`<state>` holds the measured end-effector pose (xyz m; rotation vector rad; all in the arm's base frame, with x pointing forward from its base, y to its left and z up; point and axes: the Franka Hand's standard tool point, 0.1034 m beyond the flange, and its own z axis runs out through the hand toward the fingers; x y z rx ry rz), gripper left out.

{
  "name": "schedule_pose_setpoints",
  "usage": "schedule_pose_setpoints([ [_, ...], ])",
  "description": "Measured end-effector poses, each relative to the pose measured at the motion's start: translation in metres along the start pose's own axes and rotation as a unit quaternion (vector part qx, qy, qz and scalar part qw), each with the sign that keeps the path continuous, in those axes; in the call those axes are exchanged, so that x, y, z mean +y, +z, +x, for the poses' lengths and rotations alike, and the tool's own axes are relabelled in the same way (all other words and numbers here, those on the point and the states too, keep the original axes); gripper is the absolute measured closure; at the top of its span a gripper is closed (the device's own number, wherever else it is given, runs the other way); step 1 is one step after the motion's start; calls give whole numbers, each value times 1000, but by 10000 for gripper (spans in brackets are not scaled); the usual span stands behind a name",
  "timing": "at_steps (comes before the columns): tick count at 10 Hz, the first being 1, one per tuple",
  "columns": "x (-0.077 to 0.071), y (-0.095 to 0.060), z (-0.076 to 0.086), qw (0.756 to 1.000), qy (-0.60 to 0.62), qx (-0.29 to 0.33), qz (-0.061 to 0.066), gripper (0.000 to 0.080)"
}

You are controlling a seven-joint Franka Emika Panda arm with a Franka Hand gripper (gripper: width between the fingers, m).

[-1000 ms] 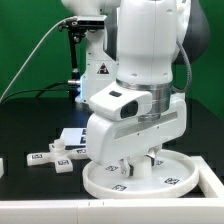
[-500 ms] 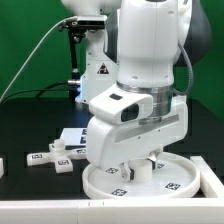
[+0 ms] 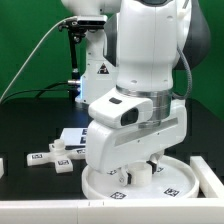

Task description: Assemble round table

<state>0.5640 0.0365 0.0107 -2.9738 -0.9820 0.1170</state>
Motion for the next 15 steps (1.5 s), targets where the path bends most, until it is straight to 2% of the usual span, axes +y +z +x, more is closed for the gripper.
schedule_pose_setpoints([
  [1, 0, 0, 0, 1000, 0, 0, 0, 225],
  [2, -1, -2, -3, 1000, 5, -7, 4, 165],
  [3, -3, -14, -7, 1000, 12, -20, 12, 154],
  [5, -16, -48, -10, 999, 37, -31, 19, 150],
  [6, -23, -59, -9, 998, 53, -30, 17, 150],
  [7, -24, -64, -5, 997, 63, -28, 17, 150],
  [10, -24, -61, -6, 997, 64, -28, 17, 150],
  [11, -28, -51, -16, 996, 89, -27, 15, 150],
  [12, -38, -47, -38, 993, 105, -49, 23, 150],
  [13, -36, -57, -51, 990, 125, -58, 29, 150],
  [14, -20, -72, -53, 987, 144, -68, 29, 150],
  [15, -25, -68, -54, 984, 141, -106, 38, 150],
])
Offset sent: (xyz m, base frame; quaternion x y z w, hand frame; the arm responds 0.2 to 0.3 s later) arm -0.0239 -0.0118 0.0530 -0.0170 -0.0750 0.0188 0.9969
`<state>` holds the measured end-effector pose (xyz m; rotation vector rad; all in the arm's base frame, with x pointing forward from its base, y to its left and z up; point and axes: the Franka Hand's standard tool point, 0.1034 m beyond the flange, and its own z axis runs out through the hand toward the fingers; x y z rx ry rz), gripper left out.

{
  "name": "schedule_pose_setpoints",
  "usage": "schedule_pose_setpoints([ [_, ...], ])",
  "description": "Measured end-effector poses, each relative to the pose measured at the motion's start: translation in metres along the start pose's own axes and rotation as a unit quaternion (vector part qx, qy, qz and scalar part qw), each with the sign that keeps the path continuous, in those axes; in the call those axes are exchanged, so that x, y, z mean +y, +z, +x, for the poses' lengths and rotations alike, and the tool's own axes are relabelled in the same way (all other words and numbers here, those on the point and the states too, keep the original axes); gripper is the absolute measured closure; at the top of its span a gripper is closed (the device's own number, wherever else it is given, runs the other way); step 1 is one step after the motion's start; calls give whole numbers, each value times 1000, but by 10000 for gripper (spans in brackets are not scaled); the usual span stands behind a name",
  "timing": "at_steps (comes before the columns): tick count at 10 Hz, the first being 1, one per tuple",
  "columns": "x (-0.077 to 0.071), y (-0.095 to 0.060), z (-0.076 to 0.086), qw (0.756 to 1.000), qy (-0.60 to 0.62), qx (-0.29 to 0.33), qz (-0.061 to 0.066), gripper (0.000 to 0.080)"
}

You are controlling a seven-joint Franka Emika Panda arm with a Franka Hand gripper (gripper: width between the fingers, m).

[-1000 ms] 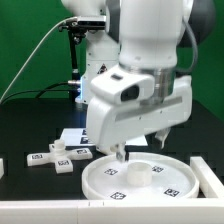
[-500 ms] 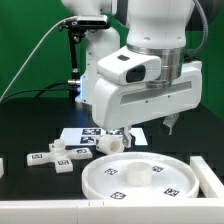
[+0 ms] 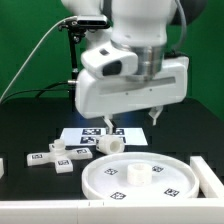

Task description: Assemble round table

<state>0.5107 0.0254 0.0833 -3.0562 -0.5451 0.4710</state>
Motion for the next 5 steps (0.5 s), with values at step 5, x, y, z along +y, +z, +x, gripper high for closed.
schedule_pose_setpoints([
  [5, -1, 20, -13, 986, 38, -163, 13, 150],
])
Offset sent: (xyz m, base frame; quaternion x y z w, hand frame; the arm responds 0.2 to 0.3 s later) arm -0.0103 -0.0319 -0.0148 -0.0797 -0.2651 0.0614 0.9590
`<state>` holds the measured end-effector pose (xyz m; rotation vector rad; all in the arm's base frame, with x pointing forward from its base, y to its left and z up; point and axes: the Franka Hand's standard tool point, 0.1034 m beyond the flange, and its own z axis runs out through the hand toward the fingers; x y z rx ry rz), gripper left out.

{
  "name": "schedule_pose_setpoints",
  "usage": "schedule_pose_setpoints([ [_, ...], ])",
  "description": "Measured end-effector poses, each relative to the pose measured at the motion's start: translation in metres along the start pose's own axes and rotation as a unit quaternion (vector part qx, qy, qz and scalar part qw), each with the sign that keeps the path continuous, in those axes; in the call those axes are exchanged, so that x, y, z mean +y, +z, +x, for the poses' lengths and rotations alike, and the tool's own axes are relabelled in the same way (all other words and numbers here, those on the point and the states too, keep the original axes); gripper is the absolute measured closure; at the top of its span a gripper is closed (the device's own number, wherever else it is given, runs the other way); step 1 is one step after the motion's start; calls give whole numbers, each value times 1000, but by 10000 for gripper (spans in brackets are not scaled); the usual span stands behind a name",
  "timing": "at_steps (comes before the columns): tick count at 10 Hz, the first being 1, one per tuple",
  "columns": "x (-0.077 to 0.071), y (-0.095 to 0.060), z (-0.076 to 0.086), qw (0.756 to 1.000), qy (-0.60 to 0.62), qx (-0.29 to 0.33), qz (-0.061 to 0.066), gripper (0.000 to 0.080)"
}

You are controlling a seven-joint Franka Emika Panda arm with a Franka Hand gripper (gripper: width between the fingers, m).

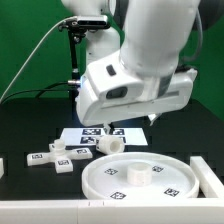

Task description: Assemble round table

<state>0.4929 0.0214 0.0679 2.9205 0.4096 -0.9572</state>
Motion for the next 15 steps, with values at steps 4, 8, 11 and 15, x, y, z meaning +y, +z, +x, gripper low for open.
schedule_pose_setpoints([
  [4, -12, 20, -4, 1000, -1, 0, -1, 150],
  [8, -12, 49, -14, 995, 95, -21, 26, 150],
  [11, -13, 48, -13, 995, 92, -20, 24, 150],
  [15, -10, 45, -18, 993, 108, -27, 26, 150],
])
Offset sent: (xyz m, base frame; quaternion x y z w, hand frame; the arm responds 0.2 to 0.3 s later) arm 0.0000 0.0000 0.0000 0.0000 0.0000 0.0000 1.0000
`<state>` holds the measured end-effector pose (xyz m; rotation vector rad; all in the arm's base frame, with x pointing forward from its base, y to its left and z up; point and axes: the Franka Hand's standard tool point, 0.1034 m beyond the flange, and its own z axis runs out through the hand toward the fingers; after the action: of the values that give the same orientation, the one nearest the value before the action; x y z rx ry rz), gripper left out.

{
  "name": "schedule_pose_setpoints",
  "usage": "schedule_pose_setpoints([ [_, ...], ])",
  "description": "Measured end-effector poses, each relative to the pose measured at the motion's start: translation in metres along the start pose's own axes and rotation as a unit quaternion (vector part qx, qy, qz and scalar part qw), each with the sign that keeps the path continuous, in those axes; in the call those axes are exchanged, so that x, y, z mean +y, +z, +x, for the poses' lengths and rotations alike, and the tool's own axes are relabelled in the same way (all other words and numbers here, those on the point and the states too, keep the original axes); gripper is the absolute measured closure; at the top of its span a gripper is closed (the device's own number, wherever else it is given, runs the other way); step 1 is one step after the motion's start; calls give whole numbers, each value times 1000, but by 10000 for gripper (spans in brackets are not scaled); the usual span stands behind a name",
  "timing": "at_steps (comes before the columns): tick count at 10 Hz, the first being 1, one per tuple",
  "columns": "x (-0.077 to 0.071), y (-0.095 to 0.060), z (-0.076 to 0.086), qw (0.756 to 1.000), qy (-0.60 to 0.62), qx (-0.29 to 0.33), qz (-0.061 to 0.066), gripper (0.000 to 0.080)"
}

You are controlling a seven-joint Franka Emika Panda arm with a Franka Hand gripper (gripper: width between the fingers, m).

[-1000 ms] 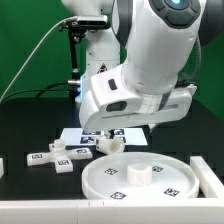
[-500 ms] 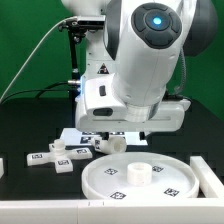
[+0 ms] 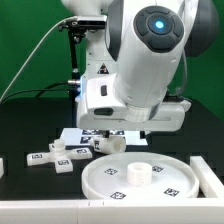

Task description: Assemble round table

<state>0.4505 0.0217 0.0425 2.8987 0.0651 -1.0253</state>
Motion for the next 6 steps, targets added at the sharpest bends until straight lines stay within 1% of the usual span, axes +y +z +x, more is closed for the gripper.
schedule_pose_setpoints([
  [3, 0, 3, 0, 1000, -4, -2, -1, 150],
  [4, 6, 7, -1, 999, -34, -7, -5, 150],
  [6, 15, 14, 2, 994, -108, -13, -1, 150],
])
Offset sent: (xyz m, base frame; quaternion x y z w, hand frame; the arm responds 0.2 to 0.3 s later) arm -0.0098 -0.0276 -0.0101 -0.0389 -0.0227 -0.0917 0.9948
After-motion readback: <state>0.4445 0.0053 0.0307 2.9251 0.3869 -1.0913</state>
